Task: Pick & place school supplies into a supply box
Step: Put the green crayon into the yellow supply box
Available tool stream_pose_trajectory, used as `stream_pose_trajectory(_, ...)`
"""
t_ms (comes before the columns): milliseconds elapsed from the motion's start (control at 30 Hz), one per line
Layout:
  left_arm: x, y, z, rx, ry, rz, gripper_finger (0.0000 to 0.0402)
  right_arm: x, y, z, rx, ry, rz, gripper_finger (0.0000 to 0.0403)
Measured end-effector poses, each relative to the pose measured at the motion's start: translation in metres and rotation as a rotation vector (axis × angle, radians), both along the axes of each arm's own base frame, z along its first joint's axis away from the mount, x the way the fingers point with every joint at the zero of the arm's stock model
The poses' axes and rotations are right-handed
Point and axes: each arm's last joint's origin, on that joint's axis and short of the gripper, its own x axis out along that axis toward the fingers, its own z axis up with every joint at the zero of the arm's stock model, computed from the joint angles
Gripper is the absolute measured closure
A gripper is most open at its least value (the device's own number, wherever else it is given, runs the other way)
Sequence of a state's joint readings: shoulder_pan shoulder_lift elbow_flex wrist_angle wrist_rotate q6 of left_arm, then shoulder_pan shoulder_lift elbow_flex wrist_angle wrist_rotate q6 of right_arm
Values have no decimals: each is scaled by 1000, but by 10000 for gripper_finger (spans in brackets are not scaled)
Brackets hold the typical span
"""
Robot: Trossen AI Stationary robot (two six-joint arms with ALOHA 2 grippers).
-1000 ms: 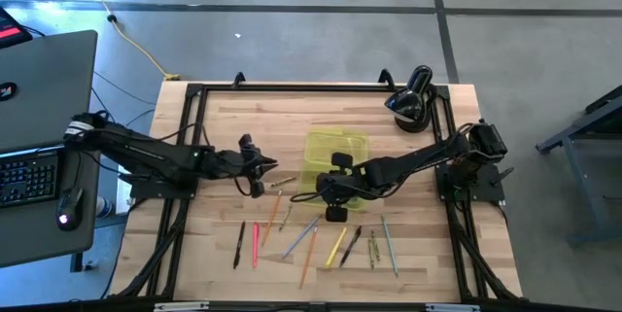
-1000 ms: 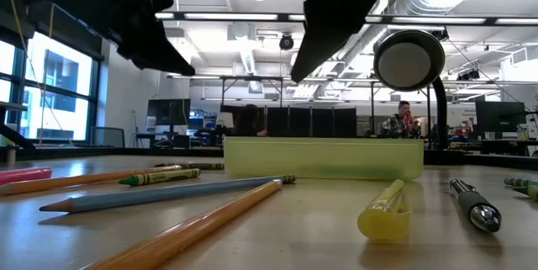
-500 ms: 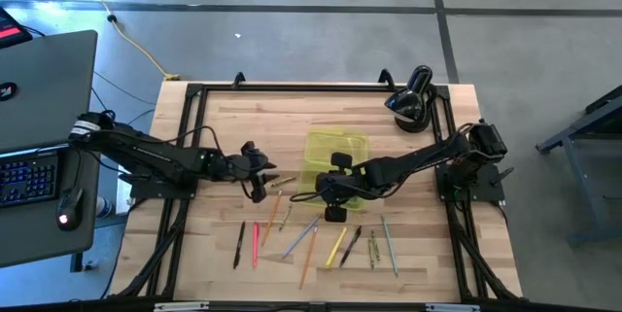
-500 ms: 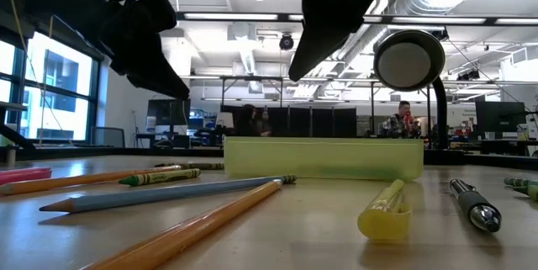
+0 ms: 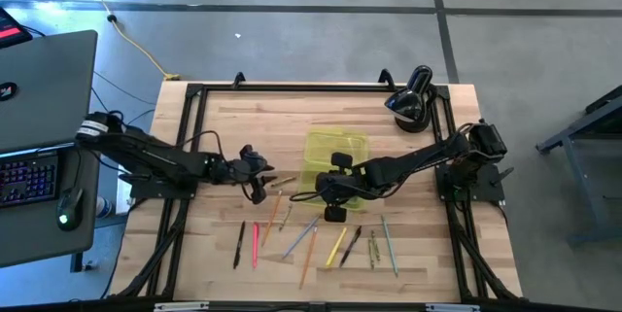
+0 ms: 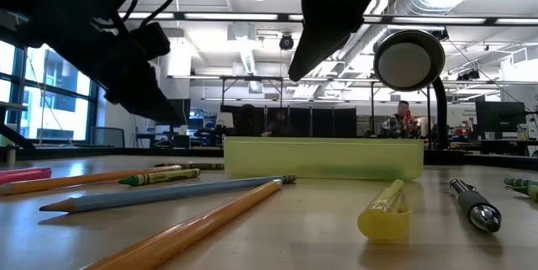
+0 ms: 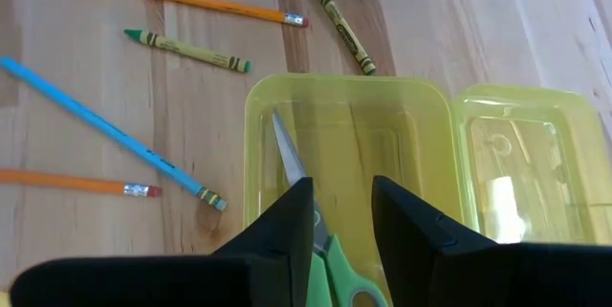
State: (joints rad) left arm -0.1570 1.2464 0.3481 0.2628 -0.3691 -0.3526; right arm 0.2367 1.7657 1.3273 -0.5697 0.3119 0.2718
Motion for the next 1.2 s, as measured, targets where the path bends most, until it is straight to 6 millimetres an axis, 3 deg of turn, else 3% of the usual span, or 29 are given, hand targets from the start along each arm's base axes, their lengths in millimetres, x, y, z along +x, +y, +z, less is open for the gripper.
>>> stream_pose_trajectory(500,18,-4,-38,-14,41,-32,222,0,0,0,0,-2,1,315)
stream_pose_trajectory(1200,21,-3,-66,26,116,39,222,1,0,0,0,-7,2,316)
